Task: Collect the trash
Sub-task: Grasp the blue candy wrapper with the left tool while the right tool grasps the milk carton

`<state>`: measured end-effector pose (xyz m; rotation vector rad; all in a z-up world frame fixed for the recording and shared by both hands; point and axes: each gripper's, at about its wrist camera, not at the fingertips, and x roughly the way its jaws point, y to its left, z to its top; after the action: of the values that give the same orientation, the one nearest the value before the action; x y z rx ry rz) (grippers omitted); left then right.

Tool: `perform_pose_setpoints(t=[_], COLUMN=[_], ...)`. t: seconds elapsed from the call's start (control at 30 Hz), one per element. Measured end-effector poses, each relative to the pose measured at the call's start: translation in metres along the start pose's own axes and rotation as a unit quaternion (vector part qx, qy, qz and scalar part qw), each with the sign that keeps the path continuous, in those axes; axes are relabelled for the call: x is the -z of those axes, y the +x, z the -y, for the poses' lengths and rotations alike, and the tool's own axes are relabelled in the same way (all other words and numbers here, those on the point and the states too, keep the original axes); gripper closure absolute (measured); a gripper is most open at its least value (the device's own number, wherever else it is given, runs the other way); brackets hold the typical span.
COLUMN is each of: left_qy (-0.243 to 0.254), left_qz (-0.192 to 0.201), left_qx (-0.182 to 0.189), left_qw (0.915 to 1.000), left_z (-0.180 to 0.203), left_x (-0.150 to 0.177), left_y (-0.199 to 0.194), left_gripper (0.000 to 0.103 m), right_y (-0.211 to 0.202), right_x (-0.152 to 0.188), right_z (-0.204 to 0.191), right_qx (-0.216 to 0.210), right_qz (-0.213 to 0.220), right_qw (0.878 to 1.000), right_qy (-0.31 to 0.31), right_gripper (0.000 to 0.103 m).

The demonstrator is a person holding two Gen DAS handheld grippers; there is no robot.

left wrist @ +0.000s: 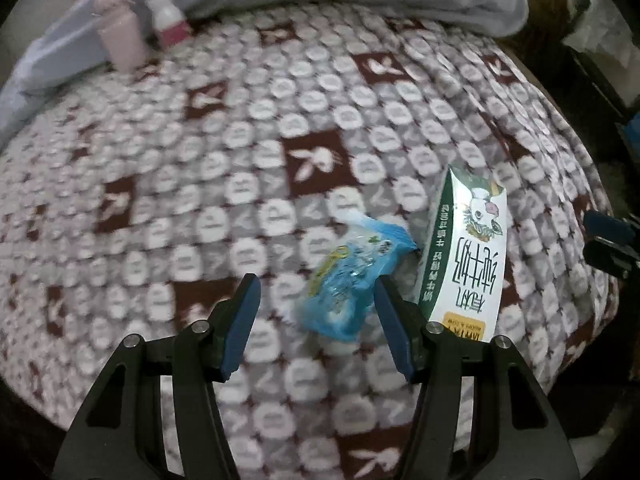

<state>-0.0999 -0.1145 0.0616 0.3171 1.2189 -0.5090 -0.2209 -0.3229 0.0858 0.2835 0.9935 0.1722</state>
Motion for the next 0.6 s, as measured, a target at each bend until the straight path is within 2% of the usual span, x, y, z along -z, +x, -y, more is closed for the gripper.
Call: perform_pose_setpoints(t=[0.1,0.2,0.23,0.27,0.3,0.33,0.43,0.5,0.6], left_qy=[0.007,-0.013,-0.019,-0.027,-0.031,-0.036,-0.054,-0.061,-0.068], left_qz=[-0.024,-0.028,-0.027,-0.022,-0.019,-0.012,0.008,0.02,0.033], left_qx=[0.037,0.047,0.048,0.047,0.039,0.027,0.01,-0.004,-0.022], left_qw=[0.999,0.9984,0.9983,0.9983,0.9986,0.9989,0.9985,0.9979,0.9968], left_z=[0.002,-0.004,-0.007,-0.01,-0.014,-0.018,-0.032,-0.04,-0.05], left_x=[-0.004,-0.004,-0.003,-0.003,-0.002,-0.001,0.004,0.01,0.018], left_y=[0.018,0.026,0.026,0.024,0.022,0.019,0.008,0.0,-0.01], left_gripper=[0.045,0.046,0.051,0.059,0.073,0.076,0.077,0.077,0.077], right_y=[0.005,0.012,0.014,0.018,0.021,0.024,0.038,0.046,0.064], right_x=[-0.003,-0.006,-0.006,-0.008,-0.009,-0.01,-0.018,-0.022,-0.028], right_z=[-0.008,-0.016,-0.019,-0.023,-0.025,-0.028,-0.044,-0.051,-0.064], right_qx=[-0.001,-0.002,-0.003,-0.008,-0.01,-0.015,-0.035,-0.045,-0.04], right_qz=[-0.007,-0.014,-0.016,-0.02,-0.023,-0.026,-0.035,-0.036,-0.045], right_qw=[1.0,1.0,1.0,1.0,1.0,1.0,0.999,0.998,0.998], right_qy=[-0.006,-0.007,-0.007,-0.006,-0.005,-0.002,0.006,0.016,0.037], right_gripper=[0.055,0.052,0.052,0.052,0.052,0.052,0.051,0.047,0.044])
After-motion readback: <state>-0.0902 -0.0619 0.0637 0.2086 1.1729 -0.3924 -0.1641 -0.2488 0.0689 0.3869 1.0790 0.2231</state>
